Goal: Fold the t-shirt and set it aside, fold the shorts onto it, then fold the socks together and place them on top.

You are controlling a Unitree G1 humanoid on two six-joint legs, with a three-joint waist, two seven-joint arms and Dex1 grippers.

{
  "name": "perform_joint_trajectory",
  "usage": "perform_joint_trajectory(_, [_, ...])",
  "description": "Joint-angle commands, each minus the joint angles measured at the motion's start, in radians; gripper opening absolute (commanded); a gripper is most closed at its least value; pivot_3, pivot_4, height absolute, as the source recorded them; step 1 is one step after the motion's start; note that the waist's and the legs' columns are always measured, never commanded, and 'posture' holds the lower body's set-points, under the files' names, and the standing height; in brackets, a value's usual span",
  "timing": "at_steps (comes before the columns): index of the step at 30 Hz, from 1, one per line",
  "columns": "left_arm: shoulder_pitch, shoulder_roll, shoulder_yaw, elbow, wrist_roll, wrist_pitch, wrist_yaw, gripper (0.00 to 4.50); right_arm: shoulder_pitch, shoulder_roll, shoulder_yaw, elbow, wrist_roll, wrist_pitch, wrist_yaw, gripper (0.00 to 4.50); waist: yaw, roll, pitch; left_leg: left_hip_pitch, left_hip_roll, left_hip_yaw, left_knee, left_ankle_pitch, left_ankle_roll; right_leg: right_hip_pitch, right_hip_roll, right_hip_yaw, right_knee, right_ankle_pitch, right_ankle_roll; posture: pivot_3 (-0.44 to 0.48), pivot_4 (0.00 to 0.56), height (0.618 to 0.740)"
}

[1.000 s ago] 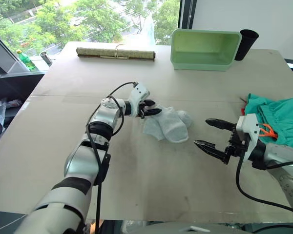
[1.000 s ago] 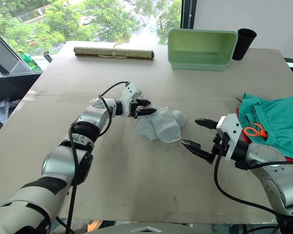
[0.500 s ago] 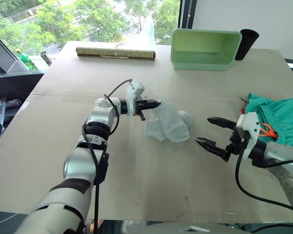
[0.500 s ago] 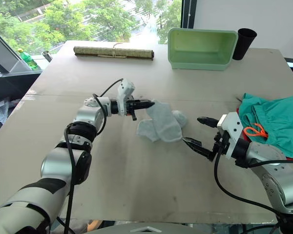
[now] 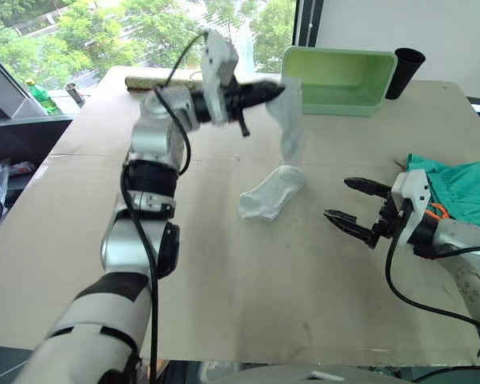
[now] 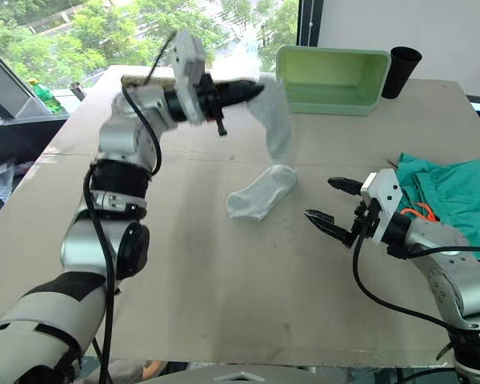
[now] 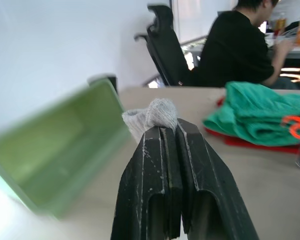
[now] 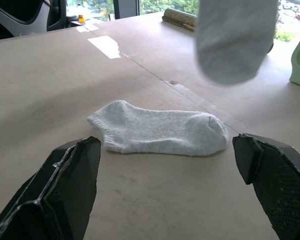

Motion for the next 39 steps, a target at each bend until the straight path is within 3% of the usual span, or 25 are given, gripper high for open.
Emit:
perform_joint_trajectory(1, [-0.006,0.009,-0.021,-0.029,0.058,-0.162,0.03,0.06,0.008,-0.006,-0.061,-0.011,0.025,-0.022,0.013,4.5,-0.001,0.0,0.0,0.0,0.0,0.0,0.0,0.0,0.0,0.0,0.0,0.0,0.0,0.0,0.0,0.0,0.15,0.74])
perform_joint_trajectory(6, [0.146,0.044,-0.082,-0.198,0.075,-0.262,-0.046,0.06,0.012,-0.004,-0.083,-0.002,0.03,-0.021,0.019,4.5,-0.003,0.0,0.0,0.001,0.001,0.001,-0.001,0.0,0.0,0.0,0.001,0.001,0.0,0.0,0.0,0.0,0.15,0.74])
perform_joint_trajectory(10, [0.338,0.123,-0.148,-0.373,0.089,-0.325,-0.132,0.06,0.008,-0.003,-0.087,0.0,0.032,-0.017,0.02,4.5,-0.007,0.001,0.0,0.001,0.001,0.002,-0.002,0.0,0.0,0.0,0.001,0.002,0.0,0.0,0.0,0.0,0.15,0.74])
perform_joint_trajectory(14, [0.473,0.197,-0.195,-0.439,0.15,-0.455,-0.151,0.06,-0.003,-0.003,-0.083,0.01,0.035,-0.013,0.029,4.5,-0.001,0.001,0.0,0.001,0.002,0.002,-0.002,0.0,0.0,-0.001,0.001,0.002,0.0,0.0,0.0,0.0,0.15,0.74])
perform_joint_trajectory(17, [0.463,0.185,-0.176,-0.415,0.157,-0.433,-0.079,0.06,-0.013,-0.004,-0.073,0.02,0.029,-0.015,0.036,4.5,0.007,0.001,0.0,0.001,0.001,0.001,0.0,0.0,0.0,0.0,0.0,0.0,0.0,0.0,0.0,0.0,0.15,0.74])
perform_joint_trajectory(21, [0.297,0.124,-0.119,-0.262,0.197,-0.46,0.122,0.06,-0.037,-0.003,-0.065,0.035,0.025,-0.015,0.044,4.5,0.009,0.0,0.001,-0.001,0.001,-0.002,0.004,-0.003,0.005,0.001,-0.001,-0.002,0.001,0.0,0.0,0.0,0.15,0.74])
perform_joint_trajectory(26, [0.193,0.109,-0.135,-0.109,0.253,-0.616,0.192,0.06,-0.034,-0.005,-0.072,0.036,0.024,-0.018,0.048,4.5,0.0,0.0,0.0,0.0,0.001,0.001,0.005,-0.002,0.003,0.001,0.0,0.0,0.001,0.001,0.001,0.0,0.15,0.74])
perform_joint_trajectory(33, [0.205,0.103,-0.172,-0.027,0.222,-0.724,0.1,0.06,-0.013,-0.005,-0.087,0.013,0.03,-0.014,0.033,4.5,0.001,0.0,0.0,-0.001,0.001,0.002,0.004,-0.001,0.002,0.001,0.0,-0.001,0.0,0.001,0.001,0.0,0.15,0.74])
perform_joint_trajectory(39, [0.317,0.144,-0.178,-0.128,0.121,-0.671,-0.052,0.06,0.004,-0.011,-0.097,0.005,0.032,-0.014,0.029,4.5,-0.002,0.0,0.0,0.0,0.002,0.002,0.004,-0.001,0.002,0.001,0.0,0.0,0.0,0.001,0.001,0.0,0.15,0.74])
